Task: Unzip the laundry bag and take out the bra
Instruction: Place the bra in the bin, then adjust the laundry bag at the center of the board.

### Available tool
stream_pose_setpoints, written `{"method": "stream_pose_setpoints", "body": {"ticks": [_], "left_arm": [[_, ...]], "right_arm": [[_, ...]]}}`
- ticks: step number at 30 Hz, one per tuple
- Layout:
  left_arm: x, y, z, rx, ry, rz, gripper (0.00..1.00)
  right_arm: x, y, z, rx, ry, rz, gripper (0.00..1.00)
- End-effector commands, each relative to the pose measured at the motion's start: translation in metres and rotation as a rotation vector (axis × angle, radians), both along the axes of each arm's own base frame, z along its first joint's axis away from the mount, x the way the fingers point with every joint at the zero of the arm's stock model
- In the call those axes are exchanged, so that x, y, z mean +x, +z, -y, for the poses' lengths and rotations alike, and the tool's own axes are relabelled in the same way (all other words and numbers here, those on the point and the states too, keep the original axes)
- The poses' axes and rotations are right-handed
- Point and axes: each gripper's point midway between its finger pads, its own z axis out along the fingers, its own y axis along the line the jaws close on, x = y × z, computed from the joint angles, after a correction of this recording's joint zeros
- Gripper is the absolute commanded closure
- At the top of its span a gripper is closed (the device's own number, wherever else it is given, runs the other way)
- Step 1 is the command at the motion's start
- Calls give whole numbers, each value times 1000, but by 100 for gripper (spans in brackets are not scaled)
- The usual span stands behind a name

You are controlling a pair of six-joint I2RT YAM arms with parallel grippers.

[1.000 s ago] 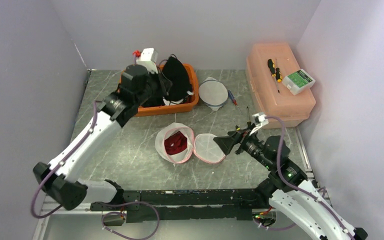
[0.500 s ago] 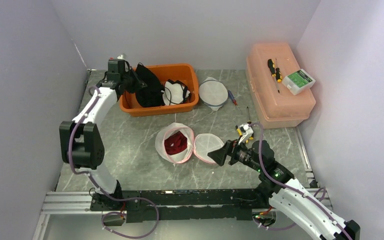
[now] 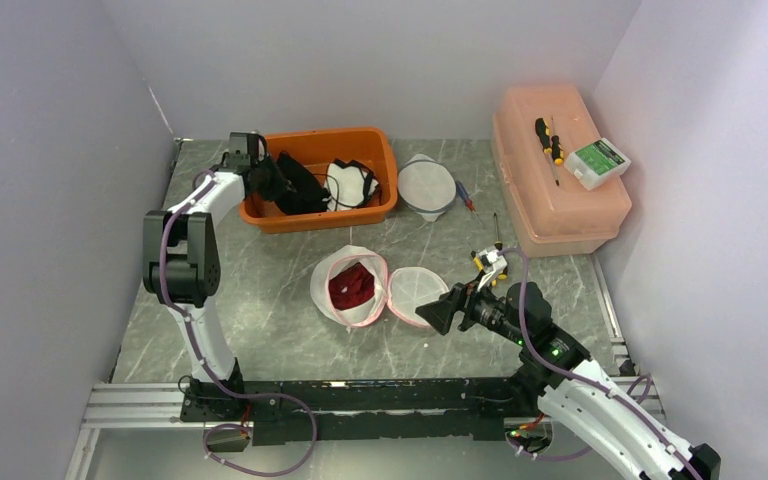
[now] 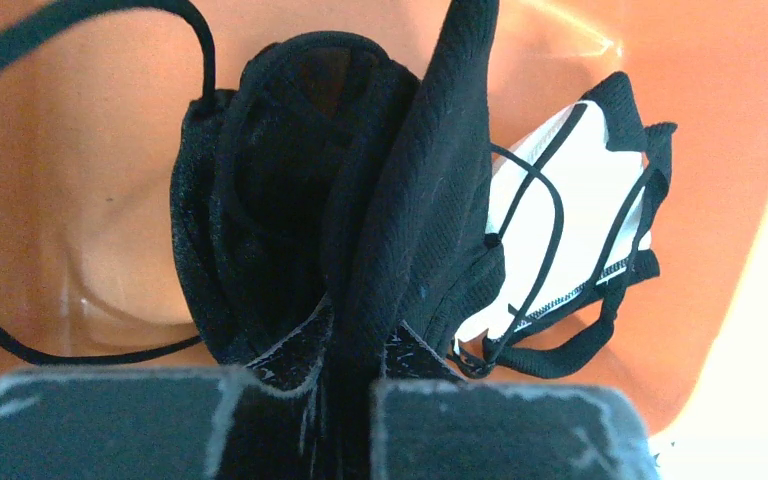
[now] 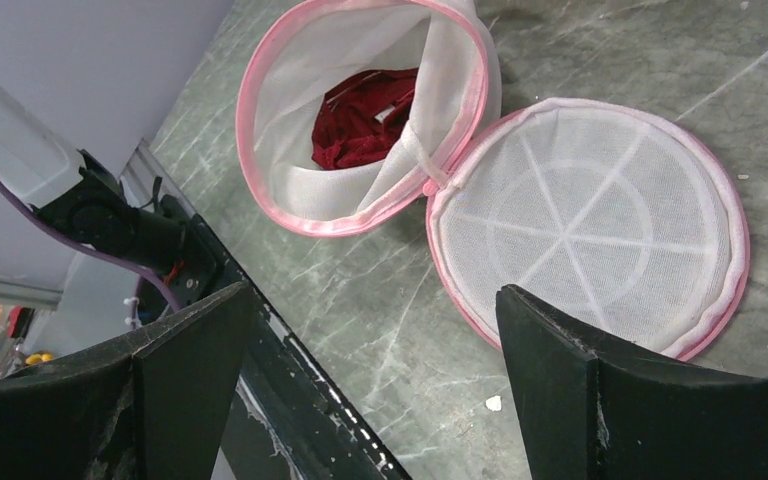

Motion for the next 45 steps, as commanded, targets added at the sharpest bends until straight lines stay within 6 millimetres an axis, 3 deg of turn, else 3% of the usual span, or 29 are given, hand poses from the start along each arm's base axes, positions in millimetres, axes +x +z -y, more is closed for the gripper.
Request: {"method": "stream_pose_setpoints", "body": {"ticks": [1, 5, 11, 18, 20, 22, 24, 28, 32, 36, 40, 45], "left_arm": [[17, 17, -10, 50, 13, 61, 90], [12, 8, -11, 58, 12, 35, 69], [9, 25, -11, 59, 8, 64, 39], [-6, 77, -20, 87, 47, 129, 29], [-17, 96, -23, 98, 73, 153, 21], [-31, 114, -22, 109, 95, 180, 6], [-52, 130, -15, 117, 112, 203, 5], [-107, 160, 43, 89, -31, 300, 5], [-167, 150, 102, 91, -215, 300, 5], [-224, 117, 141, 94, -388, 231, 5], [-265, 92, 147, 96, -457, 189, 5], [-280, 71, 128, 116, -433, 179, 5]], "right_arm": [[5, 7, 3, -6, -16, 48, 6], [5, 11, 3, -6, -18, 57, 6], [8, 14, 6, -19, -36, 68, 6], [8, 19, 6, -11, -35, 73, 6], [8, 19, 4, -8, -30, 72, 6], [8, 20, 3, -4, -24, 69, 6], [9, 20, 1, -2, -21, 65, 6], [11, 22, -2, 2, -19, 52, 7], [15, 20, -7, -7, -15, 26, 9], [23, 15, -17, -21, -1, -28, 13], [33, 4, -31, -33, 5, -111, 16], [39, -10, -62, -36, 51, -192, 20]]}}
